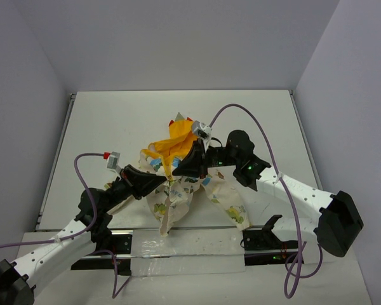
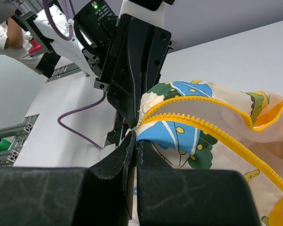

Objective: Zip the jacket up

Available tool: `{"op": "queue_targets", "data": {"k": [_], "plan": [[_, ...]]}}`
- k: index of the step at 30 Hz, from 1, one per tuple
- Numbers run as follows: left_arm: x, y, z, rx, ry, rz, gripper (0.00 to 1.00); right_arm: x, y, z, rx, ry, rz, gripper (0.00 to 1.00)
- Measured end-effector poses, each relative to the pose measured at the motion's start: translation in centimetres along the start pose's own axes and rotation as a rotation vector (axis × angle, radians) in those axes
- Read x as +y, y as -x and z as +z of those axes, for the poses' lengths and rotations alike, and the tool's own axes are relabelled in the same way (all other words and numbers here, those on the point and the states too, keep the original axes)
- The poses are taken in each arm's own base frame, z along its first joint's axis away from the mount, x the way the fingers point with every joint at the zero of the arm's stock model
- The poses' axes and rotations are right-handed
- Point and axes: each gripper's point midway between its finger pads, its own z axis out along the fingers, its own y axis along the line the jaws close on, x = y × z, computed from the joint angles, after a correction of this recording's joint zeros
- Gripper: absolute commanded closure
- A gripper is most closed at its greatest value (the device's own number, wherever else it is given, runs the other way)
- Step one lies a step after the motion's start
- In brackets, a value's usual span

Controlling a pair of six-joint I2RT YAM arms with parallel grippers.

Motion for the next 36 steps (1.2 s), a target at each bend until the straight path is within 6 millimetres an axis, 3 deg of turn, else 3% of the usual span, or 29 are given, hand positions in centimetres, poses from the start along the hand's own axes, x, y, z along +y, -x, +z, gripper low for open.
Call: {"op": "queue_targets", "data": {"k": [13, 25, 36], "plan": [[-0.5, -0.4, -0.3, 0.010, -0.042, -0.018, 1.00, 0.0, 0.7, 0.4, 0.007, 0.004, -0.009, 1.00], [-0.7, -1.0, -0.9, 0.011, -0.081, -0.054, 1.00, -0.5, -0.1, 0.8, 0.030, 0.009, 0.012, 1.00], [0.9, -2.0, -0.6, 0.052, -0.019, -0.089, 1.00, -1.0, 0.1, 0.6, 0.022, -0.024, 0.020, 1.00]]}}
